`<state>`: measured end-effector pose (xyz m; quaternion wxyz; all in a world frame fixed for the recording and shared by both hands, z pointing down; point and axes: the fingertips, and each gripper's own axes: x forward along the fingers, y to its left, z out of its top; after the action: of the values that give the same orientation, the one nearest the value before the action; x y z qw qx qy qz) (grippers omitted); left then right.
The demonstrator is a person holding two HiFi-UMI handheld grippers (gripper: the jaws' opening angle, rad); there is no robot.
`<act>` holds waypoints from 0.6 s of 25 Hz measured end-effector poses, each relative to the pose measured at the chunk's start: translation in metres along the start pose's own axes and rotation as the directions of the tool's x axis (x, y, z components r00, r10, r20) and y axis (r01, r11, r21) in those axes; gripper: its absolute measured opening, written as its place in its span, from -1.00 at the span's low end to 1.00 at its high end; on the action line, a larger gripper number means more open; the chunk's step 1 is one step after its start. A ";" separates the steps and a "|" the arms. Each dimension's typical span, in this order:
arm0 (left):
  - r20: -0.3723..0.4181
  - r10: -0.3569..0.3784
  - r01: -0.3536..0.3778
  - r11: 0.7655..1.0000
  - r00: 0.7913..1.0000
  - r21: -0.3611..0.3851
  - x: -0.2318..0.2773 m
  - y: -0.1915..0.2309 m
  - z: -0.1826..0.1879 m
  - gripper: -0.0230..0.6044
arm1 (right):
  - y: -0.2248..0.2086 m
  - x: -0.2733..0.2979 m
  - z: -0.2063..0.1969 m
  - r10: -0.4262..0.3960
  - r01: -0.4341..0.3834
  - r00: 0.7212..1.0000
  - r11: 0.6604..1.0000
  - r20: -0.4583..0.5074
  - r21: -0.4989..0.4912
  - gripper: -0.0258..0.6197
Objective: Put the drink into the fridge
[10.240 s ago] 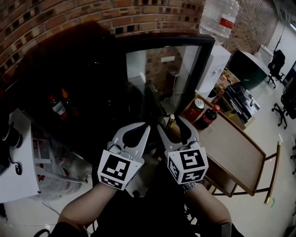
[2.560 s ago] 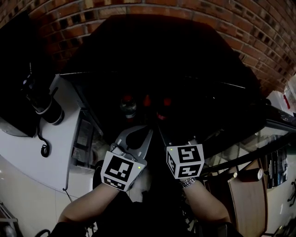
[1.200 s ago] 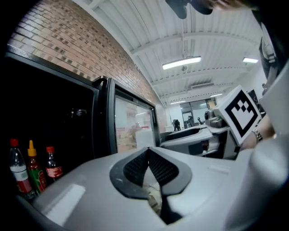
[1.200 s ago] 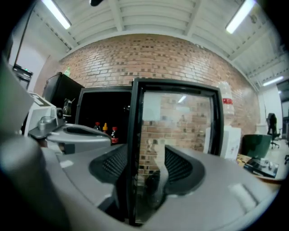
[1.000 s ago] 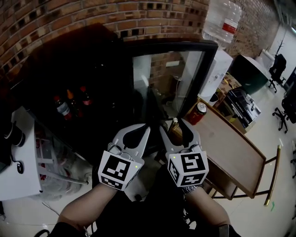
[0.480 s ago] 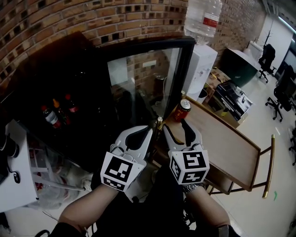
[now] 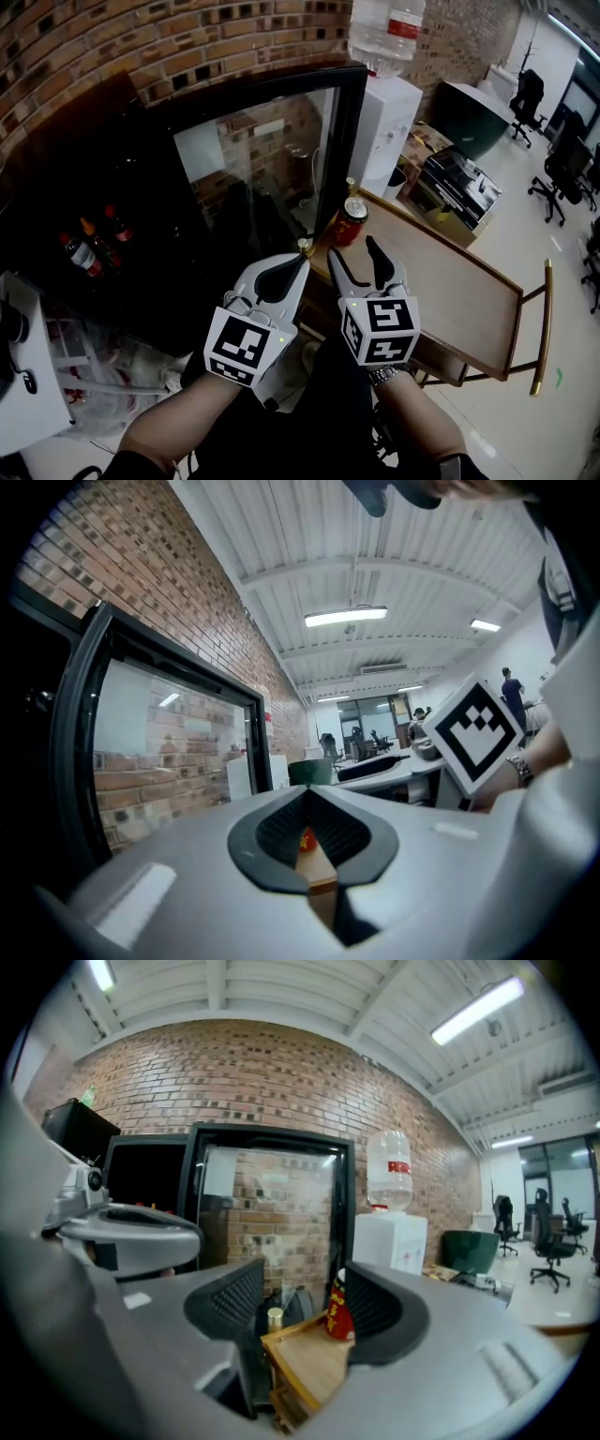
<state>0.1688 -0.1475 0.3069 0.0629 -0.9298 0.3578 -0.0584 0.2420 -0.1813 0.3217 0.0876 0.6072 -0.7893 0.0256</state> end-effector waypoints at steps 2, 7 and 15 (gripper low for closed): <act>-0.002 -0.014 0.014 1.000 1.000 -0.005 0.009 -0.001 -0.002 -0.92 | -0.008 0.004 -0.005 -0.012 0.012 1.000 1.000 -0.011 0.006 -0.10; -0.011 -0.044 0.044 0.999 0.999 -0.015 0.029 -0.003 -0.009 -0.92 | -0.026 0.017 -0.016 -0.036 0.037 0.999 0.999 -0.039 0.022 -0.06; -0.028 -0.062 0.061 0.998 0.998 -0.021 0.047 0.006 -0.017 -0.92 | -0.039 0.041 -0.028 -0.052 0.055 0.996 0.997 -0.076 0.048 0.01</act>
<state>0.1970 -0.1848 0.3252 0.0465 -0.9400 0.3305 -0.0702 0.2723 -0.2266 0.3539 0.1026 0.6287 -0.7680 0.0657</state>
